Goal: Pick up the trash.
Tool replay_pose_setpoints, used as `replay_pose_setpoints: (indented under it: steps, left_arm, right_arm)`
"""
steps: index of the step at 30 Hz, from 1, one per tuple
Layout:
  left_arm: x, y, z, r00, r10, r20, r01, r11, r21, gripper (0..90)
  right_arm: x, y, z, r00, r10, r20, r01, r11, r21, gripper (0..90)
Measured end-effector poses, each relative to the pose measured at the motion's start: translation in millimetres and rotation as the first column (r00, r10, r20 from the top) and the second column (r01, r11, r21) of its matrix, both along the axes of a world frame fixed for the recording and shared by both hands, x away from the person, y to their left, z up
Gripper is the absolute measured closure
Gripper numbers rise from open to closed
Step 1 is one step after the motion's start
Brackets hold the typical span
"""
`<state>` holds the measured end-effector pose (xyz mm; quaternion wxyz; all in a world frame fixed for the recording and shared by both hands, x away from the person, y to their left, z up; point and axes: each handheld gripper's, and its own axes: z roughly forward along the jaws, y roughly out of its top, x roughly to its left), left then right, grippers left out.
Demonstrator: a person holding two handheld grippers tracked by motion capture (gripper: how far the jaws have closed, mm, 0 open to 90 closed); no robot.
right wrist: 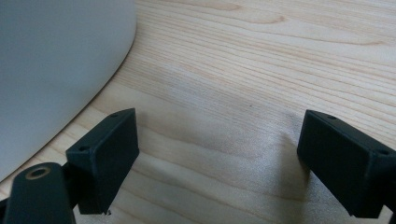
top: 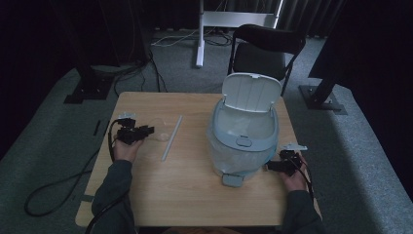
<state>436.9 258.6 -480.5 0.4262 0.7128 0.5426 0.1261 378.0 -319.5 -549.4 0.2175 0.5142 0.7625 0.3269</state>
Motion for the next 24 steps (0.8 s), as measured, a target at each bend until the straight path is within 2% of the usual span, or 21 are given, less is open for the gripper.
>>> replay_pose_setpoints:
  steps: [4,10,15,19,24]
  left_arm:
    - [-3.6,1.6,-3.3,0.9999,-0.009,-0.011,0.009,0.9997,0.023,74.9]
    - [-7.8,5.2,-8.1,0.9995,-0.01,-0.029,0.011,0.999,0.043,84.7]
    - [-10.8,7.2,-6.5,0.9999,0.007,-0.009,-0.007,0.9994,0.033,86.2]
    - [-13.4,0.8,-6.1,0.9999,-0.01,-0.005,0.01,0.9953,0.096,86.3]
    - [-14.9,-2.9,-7.7,0.9998,-0.019,-0.011,0.02,0.9904,0.137,86.3]
  right_arm:
    - [-0.1,0.0,0.0,1.0,0.001,0.0,-0.001,1.0,0.0,11.6]
    - [-0.1,0.0,0.0,1.0,0.001,0.0,-0.001,1.0,0.0,11.6]
    - [-0.1,0.0,0.0,1.0,0.001,0.0,-0.001,1.0,0.0,11.6]
    - [-0.1,0.0,0.0,1.0,0.001,0.0,-0.001,1.0,0.0,11.6]
    - [-0.2,0.0,0.0,1.0,0.001,0.0,-0.001,1.0,0.0,11.6]
